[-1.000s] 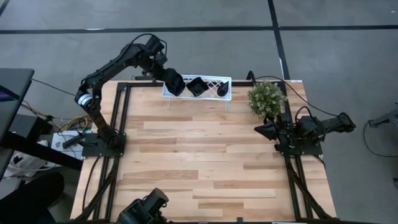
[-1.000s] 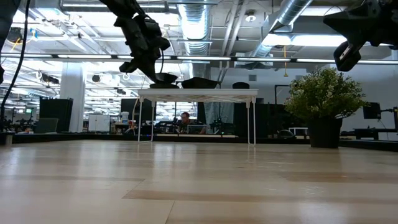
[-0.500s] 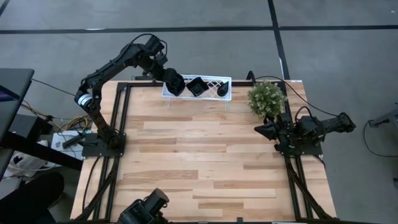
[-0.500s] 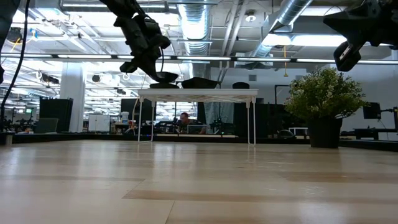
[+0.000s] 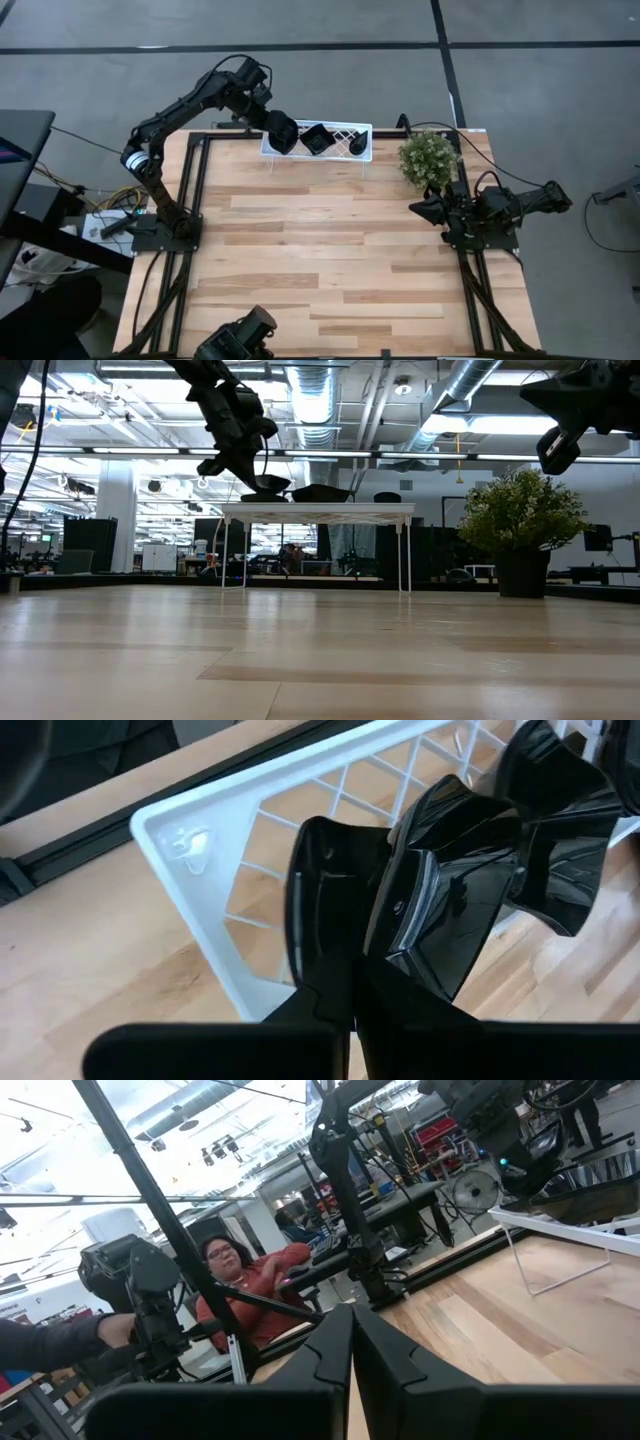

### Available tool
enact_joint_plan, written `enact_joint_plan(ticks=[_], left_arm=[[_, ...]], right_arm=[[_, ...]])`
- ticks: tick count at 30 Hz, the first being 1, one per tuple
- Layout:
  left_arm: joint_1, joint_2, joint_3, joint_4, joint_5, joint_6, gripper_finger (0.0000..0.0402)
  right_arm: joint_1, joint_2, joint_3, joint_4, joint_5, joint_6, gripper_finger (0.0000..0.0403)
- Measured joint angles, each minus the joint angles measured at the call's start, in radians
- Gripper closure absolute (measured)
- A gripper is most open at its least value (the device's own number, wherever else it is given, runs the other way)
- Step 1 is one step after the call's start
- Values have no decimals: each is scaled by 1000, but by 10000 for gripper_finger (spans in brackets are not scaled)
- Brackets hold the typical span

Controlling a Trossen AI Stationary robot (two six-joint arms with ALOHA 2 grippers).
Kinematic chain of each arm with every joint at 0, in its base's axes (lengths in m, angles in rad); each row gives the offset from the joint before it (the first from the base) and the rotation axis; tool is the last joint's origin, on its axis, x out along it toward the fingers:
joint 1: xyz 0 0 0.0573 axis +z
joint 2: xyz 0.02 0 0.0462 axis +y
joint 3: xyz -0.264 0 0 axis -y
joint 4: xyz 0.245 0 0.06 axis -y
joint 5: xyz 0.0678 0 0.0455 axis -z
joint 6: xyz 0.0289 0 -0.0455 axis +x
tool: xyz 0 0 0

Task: Pick & Place Mini shaped plates
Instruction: Stack the black leaf shaped plate on top of the black leaf shaped plate on the shelf

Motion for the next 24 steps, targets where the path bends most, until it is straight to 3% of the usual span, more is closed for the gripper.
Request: enact_joint_plan(ticks=[17, 24], left_arm=[[-6, -2, -30, 6, -3, 0, 391], [-4, -2, -86, 12, -3, 0, 349]], right_arm=[[0, 0, 0, 0, 0, 0, 396], [0, 0, 0, 0, 0, 0, 396]])
